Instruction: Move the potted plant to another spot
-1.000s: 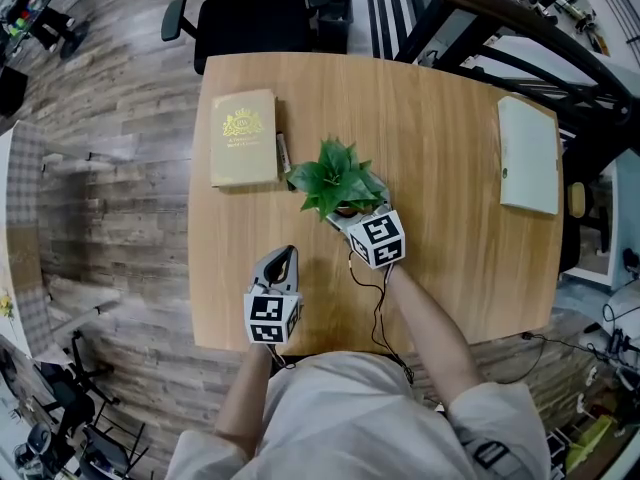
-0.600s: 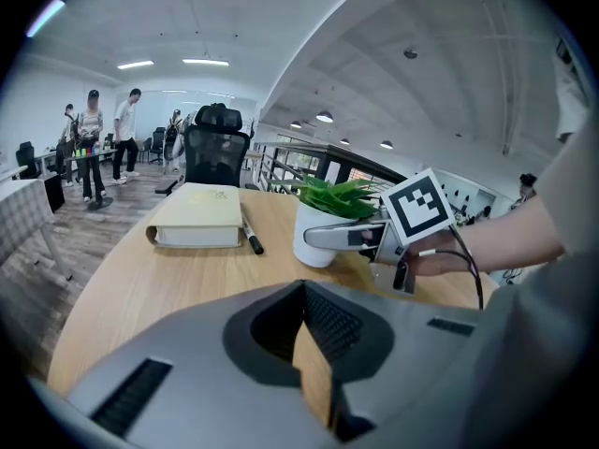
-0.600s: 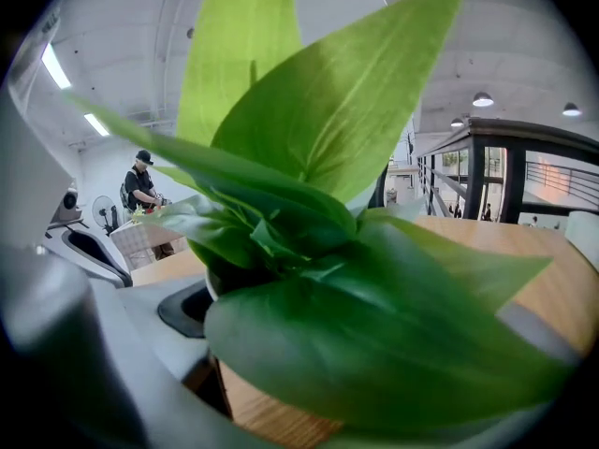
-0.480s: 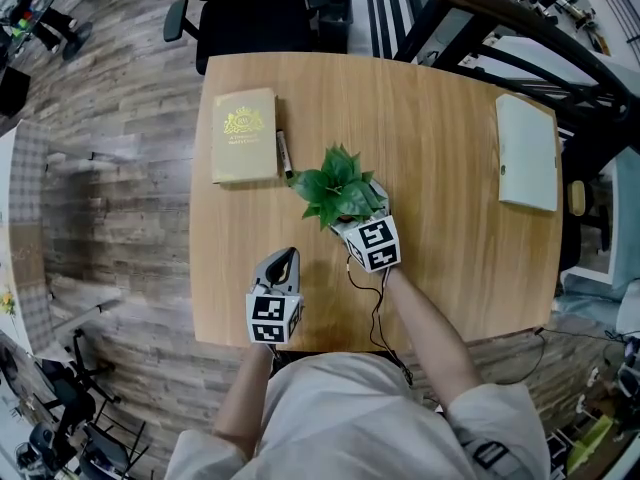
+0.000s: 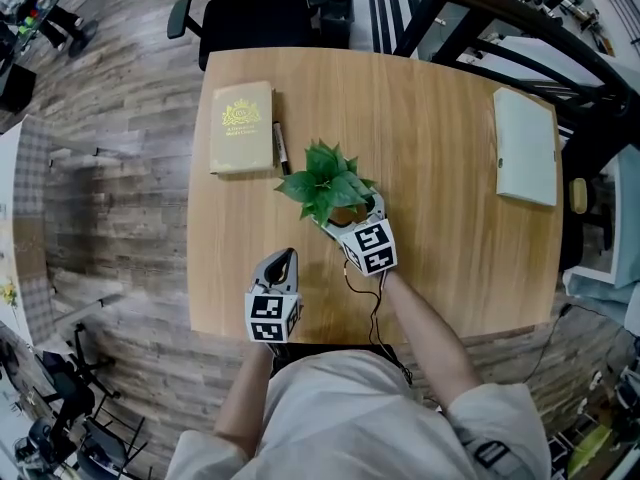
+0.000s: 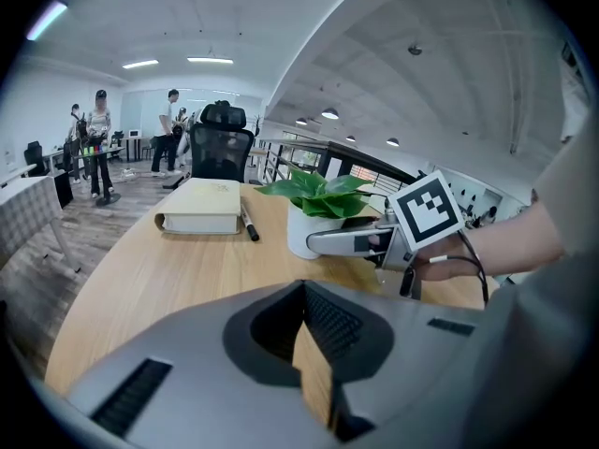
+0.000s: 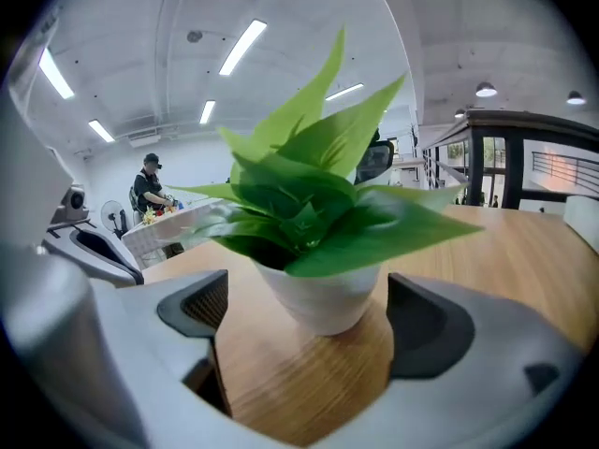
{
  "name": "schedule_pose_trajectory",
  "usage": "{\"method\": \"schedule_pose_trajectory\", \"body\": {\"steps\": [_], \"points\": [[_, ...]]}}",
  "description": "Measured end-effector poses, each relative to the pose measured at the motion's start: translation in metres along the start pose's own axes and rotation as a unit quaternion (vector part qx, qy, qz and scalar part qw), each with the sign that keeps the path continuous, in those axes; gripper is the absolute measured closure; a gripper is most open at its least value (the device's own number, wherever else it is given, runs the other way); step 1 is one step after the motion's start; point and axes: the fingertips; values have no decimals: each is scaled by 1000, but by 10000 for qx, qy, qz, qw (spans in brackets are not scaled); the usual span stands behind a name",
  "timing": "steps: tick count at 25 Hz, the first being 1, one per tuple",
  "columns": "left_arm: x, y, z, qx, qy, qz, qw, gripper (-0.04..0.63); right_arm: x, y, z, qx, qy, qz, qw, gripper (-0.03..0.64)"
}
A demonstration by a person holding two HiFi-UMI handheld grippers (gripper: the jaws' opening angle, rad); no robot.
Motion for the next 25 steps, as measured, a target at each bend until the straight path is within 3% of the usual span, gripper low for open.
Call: {"method": "schedule_pose_trajectory", "body": {"steps": [9, 17, 25], "points": [[21, 12, 1, -80, -67, -299, 9995, 583, 1, 16, -48, -92, 23, 109, 9999, 128], [50, 9, 0, 44, -244, -417, 9988, 584, 4, 36, -123, -141, 279, 394, 9987, 403], [97, -19, 9, 335, -23, -167, 9993, 584, 32, 20, -178, -25, 676, 259, 9974, 596]]}}
Point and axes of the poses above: the fingertips, and each gripper's own axes: z forward along the fingers, x to its right, y out of its underside, and after that the axes turned 8 degrees about x, right-handed
